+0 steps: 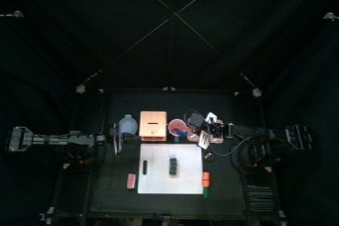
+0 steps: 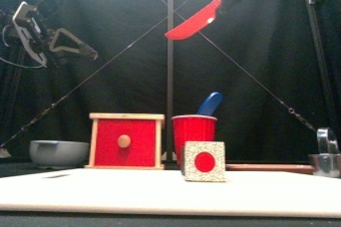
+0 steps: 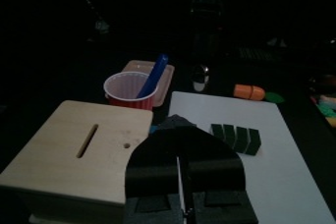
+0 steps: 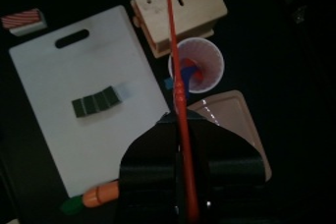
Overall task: Place sushi on board then cut the sushi with the knife then place the pieces on the plate
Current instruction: Grasp knife edge with left hand
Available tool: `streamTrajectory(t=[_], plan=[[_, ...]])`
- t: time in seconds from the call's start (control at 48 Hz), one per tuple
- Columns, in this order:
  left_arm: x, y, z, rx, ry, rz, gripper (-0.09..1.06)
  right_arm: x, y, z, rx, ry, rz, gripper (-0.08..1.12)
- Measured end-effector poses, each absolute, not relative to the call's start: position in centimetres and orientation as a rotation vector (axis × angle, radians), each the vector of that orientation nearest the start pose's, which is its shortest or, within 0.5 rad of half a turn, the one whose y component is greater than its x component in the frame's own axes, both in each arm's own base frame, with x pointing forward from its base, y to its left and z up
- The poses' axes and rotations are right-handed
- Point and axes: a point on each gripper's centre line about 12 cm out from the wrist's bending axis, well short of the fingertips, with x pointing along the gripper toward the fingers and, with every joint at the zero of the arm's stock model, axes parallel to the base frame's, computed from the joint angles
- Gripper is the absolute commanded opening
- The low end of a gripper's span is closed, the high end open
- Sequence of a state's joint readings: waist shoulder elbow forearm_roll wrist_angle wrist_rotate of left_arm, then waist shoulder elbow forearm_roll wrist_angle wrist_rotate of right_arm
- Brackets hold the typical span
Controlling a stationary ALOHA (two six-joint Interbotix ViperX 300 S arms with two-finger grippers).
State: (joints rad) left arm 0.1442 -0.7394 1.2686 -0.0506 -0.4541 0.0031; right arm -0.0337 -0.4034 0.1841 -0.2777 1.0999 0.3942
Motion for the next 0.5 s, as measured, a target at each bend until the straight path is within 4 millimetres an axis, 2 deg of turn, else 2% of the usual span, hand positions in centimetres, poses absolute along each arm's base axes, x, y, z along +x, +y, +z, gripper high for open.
streamTrajectory(t=[0.271, 0.5], plan=[[21.9, 3.3, 23.5, -0.029, 0.055, 0.156, -0.02, 28.5, -2.0, 37.8, 0.214, 0.576, -0.236, 0.40], [22.2, 2.1, 23.9, 0.031, 0.049, 0.087, 0.10, 27.4, -0.9, 32.6, 0.207, 0.482, -0.144, 0.40]])
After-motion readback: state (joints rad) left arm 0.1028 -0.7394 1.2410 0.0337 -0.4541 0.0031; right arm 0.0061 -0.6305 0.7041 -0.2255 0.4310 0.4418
